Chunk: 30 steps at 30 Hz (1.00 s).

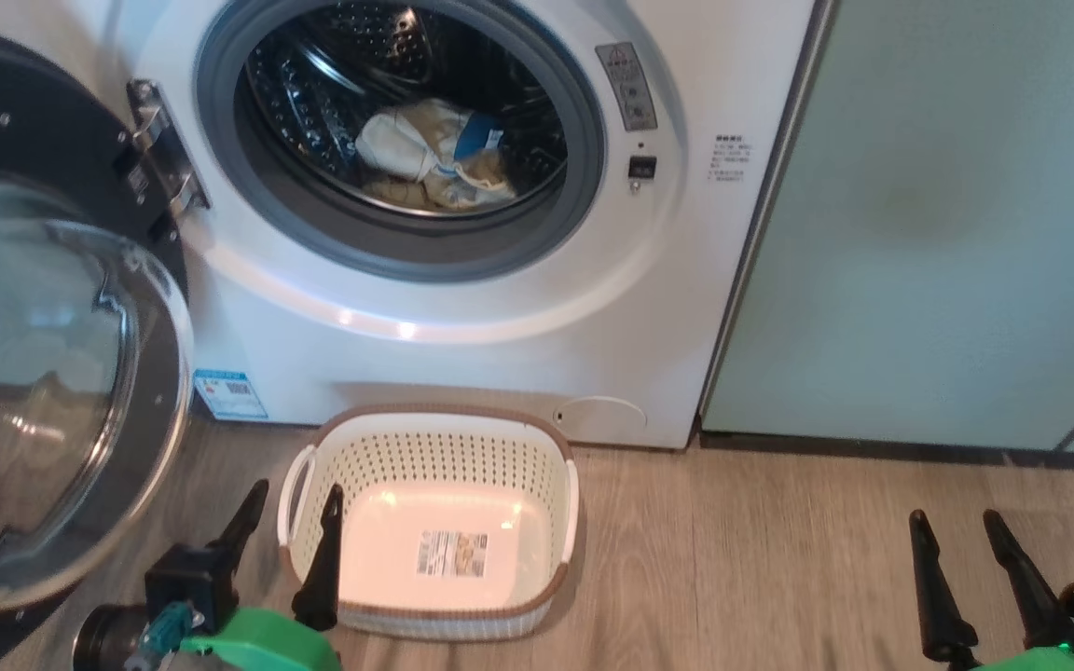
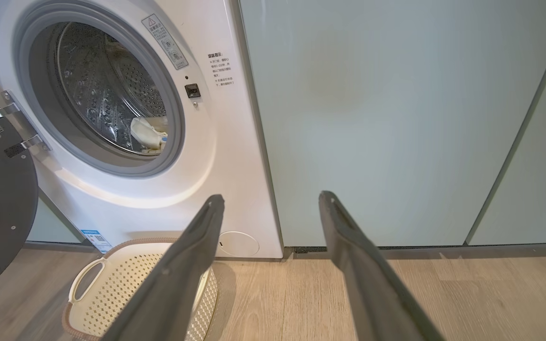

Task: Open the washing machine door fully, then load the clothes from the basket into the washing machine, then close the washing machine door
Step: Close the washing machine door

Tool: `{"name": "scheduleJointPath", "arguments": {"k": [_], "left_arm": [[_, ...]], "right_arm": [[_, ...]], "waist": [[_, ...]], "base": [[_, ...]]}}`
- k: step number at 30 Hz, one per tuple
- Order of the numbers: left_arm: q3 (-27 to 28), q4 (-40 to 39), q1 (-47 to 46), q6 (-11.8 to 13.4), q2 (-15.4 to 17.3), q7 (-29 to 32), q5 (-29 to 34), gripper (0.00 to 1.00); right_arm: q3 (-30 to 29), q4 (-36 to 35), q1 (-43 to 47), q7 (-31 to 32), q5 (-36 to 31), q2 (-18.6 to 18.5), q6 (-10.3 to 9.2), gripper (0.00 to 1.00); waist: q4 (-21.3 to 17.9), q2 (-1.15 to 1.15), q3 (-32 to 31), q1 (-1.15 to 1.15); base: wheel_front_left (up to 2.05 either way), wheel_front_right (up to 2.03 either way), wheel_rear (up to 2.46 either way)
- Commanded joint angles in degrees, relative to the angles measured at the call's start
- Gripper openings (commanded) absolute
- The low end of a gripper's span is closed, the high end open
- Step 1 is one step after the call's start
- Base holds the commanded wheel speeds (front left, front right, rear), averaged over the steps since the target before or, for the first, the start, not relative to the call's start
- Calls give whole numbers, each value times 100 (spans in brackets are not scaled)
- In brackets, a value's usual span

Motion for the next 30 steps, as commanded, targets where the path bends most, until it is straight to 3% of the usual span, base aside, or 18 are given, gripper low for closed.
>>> {"name": "scheduleJointPath", "arguments": {"k": [1, 13, 30], "left_arm": [[235, -125, -262, 525, 127, -9, 34, 100], [216, -121, -316, 409, 141, -19, 26, 100], [224, -98, -339, 348, 114, -35, 51, 100]], "right_arm": [[134, -194, -121, -4, -47, -82, 5, 100], [126, -163, -164, -13, -46, -79, 5, 100], [82, -142, -161, -34, -55, -74, 5, 100]], "waist": [[4, 0, 2, -1], [23, 0, 26, -1], [102, 0, 26, -1]], "base": [[-206, 206, 0], [-152, 152, 0], [-12, 12, 0]]}}
